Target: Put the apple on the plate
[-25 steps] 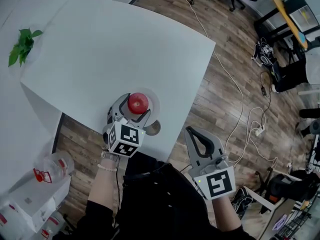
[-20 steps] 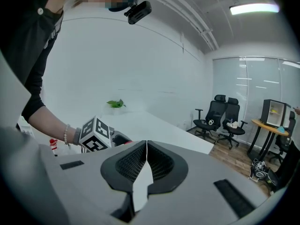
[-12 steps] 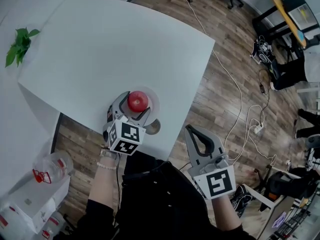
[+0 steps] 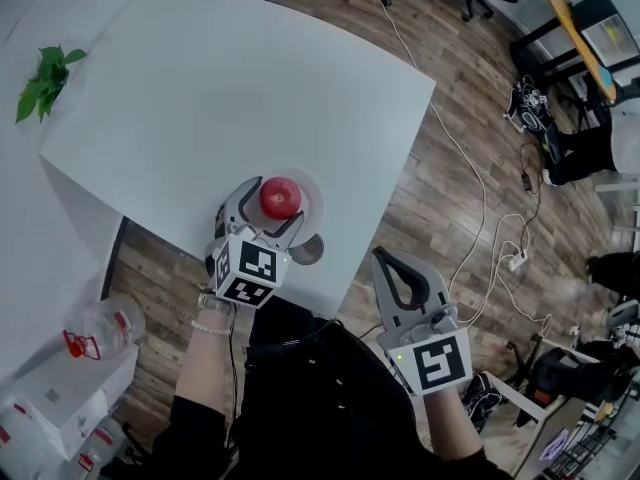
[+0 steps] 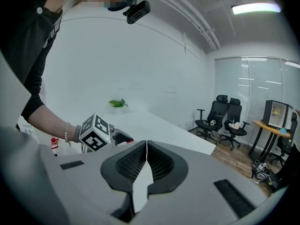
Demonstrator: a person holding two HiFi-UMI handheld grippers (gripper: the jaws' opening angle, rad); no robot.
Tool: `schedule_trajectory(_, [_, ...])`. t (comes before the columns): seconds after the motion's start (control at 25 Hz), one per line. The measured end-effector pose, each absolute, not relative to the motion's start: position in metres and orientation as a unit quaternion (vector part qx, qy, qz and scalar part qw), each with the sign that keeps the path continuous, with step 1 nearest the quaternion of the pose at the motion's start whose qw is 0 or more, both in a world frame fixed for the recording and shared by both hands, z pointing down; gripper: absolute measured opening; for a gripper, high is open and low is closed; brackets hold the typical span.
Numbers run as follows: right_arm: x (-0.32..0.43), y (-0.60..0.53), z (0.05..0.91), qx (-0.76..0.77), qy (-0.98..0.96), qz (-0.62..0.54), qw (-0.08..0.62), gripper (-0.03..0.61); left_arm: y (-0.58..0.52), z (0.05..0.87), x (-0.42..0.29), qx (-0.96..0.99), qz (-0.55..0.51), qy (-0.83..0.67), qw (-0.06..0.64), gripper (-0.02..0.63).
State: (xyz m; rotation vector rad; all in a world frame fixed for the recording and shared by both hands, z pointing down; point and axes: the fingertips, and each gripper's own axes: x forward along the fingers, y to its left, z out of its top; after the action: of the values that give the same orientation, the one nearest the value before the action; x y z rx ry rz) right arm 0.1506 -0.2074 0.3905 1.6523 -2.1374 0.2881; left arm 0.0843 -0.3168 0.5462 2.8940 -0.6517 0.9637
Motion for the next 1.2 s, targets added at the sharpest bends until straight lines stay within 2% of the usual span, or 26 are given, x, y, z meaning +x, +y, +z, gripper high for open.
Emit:
schedule_trajectory(0.56, [0.146,-0.192,0.366,0.579,-0.788,0.070,0.195,0.042,-0.298,0.493,0.071,0.930,0.261,-0.257,0.015,0.365])
schedule_trajectory(0.6, [0.144,-0.189,0.365,0.577,-0.790,0.068,0.194,0.043,-0.297,0.486,0.067,0.929,0.254,-0.269,0.014,0.328])
schedule_trajectory(0.68, [0.141,-0.185,0.363,0.574,-0.793,0.065,0.193,0.043,-0.298,0.469,0.060,0.927,0.238,-0.291,0.006,0.217])
schedule_trajectory(0.84, [0.136,-0.176,0.357,0.567,-0.800,0.055,0.190,0.043,-0.293,0.438,0.049,0.922,0.214,-0.322,-0.007,0.056])
schedule_trajectory(0.92, [0.133,-0.171,0.352,0.564,-0.803,0.051,0.185,0.043,-0.287,0.429,0.041,0.917,0.215,-0.336,-0.014,0.032])
schedule_trajectory(1.2, [0.127,-0.151,0.333,0.555,-0.814,0.027,0.169,0.041,-0.252,0.397,0.026,0.908,0.211,-0.362,-0.028,0.020])
